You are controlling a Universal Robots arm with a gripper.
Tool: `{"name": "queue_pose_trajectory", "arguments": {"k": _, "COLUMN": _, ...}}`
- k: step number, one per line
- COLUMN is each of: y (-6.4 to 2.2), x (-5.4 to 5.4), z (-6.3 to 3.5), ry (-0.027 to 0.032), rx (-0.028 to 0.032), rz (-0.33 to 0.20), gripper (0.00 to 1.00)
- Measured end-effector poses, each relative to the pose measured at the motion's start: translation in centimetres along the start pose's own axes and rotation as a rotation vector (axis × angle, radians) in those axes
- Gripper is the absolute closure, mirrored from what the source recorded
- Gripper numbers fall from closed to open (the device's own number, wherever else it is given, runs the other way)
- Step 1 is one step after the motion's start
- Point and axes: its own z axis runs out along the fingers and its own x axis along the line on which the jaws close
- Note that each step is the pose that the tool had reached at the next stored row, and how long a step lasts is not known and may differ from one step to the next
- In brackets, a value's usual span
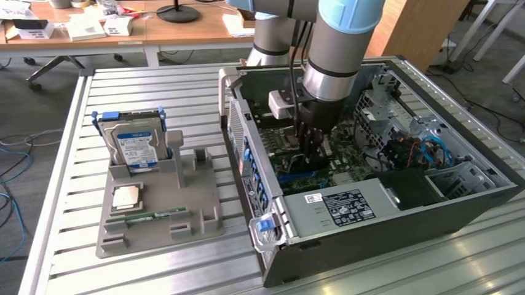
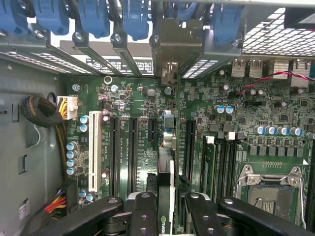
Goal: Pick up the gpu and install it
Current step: 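Insert the gpu into the slot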
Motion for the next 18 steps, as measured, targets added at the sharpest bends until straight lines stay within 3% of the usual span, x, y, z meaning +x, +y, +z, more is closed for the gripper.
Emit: {"name": "queue_pose_trajectory", "arguments": {"k": 18, "y": 0.00, "x": 0.02, "z": 0.03, "ry": 0.0006, "rx": -0.0003, "rz": 0.020, "gripper": 0.74}}
